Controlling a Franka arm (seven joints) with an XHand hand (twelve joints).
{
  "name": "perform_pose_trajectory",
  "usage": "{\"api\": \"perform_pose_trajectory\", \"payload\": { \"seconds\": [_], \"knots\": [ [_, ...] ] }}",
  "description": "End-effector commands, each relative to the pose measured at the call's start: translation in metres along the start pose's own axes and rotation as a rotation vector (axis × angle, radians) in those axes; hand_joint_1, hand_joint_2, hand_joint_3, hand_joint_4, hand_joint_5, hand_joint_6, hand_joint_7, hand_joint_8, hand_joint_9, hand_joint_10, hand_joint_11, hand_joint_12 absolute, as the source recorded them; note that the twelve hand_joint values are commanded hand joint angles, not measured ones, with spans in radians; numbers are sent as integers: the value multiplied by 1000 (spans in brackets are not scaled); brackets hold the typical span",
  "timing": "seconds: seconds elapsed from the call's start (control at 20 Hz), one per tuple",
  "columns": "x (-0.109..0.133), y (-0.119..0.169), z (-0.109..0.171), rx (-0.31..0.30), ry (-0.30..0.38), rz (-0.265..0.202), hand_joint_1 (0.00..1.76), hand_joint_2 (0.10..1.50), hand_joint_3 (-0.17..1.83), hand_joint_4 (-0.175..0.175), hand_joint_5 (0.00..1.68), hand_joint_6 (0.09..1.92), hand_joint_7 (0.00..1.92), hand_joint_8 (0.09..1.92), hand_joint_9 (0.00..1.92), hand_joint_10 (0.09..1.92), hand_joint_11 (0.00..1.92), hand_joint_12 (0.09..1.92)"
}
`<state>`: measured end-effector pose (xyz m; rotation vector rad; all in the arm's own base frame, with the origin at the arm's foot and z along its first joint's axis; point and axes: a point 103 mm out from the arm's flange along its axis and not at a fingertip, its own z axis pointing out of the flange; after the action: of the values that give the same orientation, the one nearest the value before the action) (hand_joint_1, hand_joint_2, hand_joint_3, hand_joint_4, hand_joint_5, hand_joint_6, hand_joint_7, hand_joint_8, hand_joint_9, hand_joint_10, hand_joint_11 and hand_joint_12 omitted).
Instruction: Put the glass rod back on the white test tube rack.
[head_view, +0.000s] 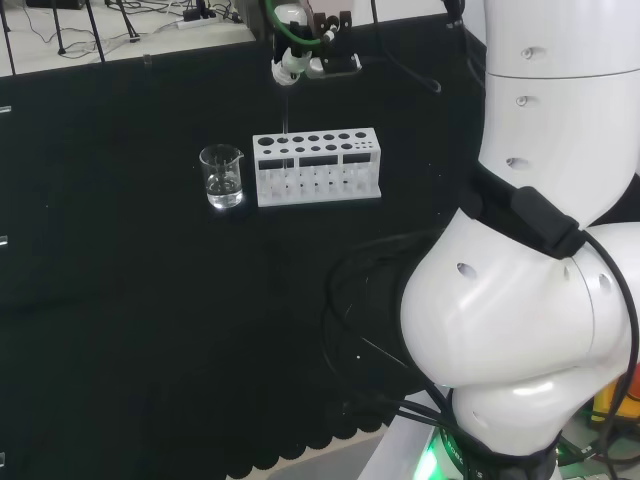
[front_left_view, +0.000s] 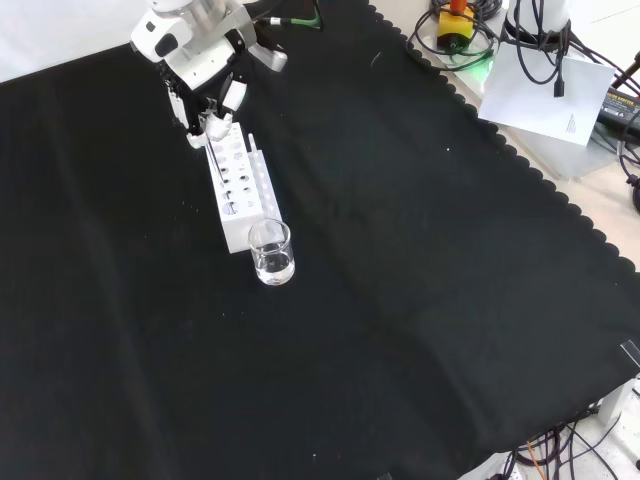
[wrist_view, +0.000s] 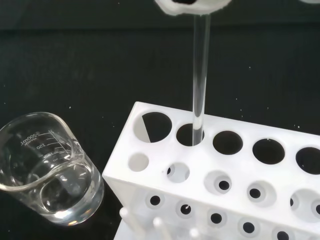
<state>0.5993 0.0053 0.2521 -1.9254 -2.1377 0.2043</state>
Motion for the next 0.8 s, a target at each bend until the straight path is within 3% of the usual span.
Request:
{"api": "perform_pose_trajectory", "payload": {
  "seconds": [0.05,0.15,0.25,0.4,0.8],
  "knots": [
    [-1,2,-8,137,15,10,1403,895,-156,-174,952,87,904,748,1709,541,1737,650],
    [0,2,-13,164,17,11,1407,860,-171,-175,605,87,683,838,1757,509,1785,716],
    [1,1,-15,173,12,13,1402,848,-175,-170,435,87,563,876,1779,490,1809,735],
    [0,-2,-21,172,6,21,1398,840,-175,-165,358,87,493,881,1785,483,1824,743],
    [-12,-15,-44,146,13,52,1407,837,-175,-166,347,87,469,882,1782,483,1831,746]
  ]
}}
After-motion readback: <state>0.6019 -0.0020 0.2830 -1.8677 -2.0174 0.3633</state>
